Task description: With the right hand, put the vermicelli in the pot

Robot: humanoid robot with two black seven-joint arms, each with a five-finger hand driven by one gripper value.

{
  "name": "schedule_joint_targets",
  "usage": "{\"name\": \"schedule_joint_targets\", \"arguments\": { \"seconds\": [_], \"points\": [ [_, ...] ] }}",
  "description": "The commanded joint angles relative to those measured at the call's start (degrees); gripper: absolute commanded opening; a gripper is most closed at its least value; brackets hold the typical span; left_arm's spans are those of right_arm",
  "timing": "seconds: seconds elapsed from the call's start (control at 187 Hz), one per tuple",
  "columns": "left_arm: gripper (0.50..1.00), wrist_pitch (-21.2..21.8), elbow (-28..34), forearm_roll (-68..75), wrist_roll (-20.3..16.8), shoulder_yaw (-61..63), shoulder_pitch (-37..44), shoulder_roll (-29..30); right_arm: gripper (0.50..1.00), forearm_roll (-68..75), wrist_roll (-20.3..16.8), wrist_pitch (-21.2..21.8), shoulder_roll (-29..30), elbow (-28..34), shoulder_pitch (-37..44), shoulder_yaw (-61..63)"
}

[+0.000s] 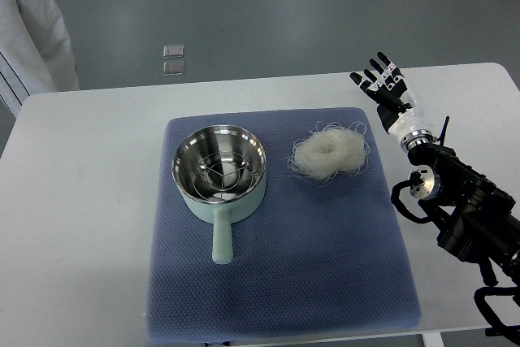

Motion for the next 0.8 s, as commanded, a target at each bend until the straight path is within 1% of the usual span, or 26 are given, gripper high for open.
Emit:
{"name": "schedule_joint_targets", "arguments": {
  "seconds": [0.0, 0.793],
  "points": [
    [1.0, 0.0, 0.07, 0.0, 0.0, -0.06, 0.0, 0.0, 0.928, 0.0, -0.04, 0.0, -0.09, 0.0, 0.02, 0.0],
    [1.0, 0.44, 0.69, 0.0, 0.0, 0.03, -0.17, 0.0, 0.928, 0.0, -0.04, 0.0, -0.18, 0.0, 0.55, 0.0]
  ]
}}
